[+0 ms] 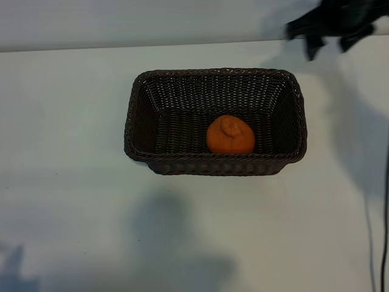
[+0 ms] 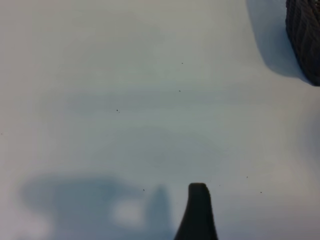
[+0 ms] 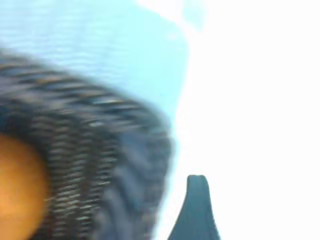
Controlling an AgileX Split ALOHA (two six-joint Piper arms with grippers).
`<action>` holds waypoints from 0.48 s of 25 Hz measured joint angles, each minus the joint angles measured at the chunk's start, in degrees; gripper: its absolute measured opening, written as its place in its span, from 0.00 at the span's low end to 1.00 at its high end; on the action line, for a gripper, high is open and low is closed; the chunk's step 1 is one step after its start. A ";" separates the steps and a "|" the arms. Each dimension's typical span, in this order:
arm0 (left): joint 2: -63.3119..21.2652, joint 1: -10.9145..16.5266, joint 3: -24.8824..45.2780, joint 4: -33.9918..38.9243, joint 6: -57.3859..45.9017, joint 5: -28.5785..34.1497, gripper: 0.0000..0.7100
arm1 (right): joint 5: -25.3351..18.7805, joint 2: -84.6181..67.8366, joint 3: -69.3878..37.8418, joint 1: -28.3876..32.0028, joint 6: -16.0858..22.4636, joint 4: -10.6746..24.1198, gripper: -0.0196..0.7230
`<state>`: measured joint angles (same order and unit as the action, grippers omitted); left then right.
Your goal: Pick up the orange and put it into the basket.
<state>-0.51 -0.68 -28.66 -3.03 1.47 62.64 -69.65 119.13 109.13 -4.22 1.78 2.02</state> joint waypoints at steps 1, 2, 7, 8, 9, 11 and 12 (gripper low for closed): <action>0.00 0.00 0.00 0.00 0.00 0.00 0.84 | 0.00 0.00 0.00 1.48 -0.27 0.06 0.79; 0.00 0.00 0.00 0.00 0.00 0.00 0.84 | 0.00 0.00 0.00 3.05 -0.61 0.19 0.79; 0.00 0.00 0.00 0.00 0.00 0.00 0.84 | -0.02 0.00 0.00 8.77 -1.78 0.42 0.78; 0.00 0.00 0.00 0.00 0.00 0.00 0.84 | -0.02 0.00 0.00 9.69 -1.78 0.29 0.78; 0.00 0.00 0.00 0.00 0.00 0.00 0.84 | -0.02 0.00 0.00 10.89 -1.78 0.00 0.78; 0.00 0.00 0.00 0.00 0.00 0.00 0.84 | -0.02 0.00 0.00 13.24 -1.78 -0.95 0.78; 0.00 0.00 0.00 0.00 0.00 0.00 0.84 | -0.02 0.00 0.00 14.57 -2.16 -2.02 0.78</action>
<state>-0.51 -0.68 -28.66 -3.03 1.47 62.64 -69.67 119.13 109.13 10.35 -0.38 0.00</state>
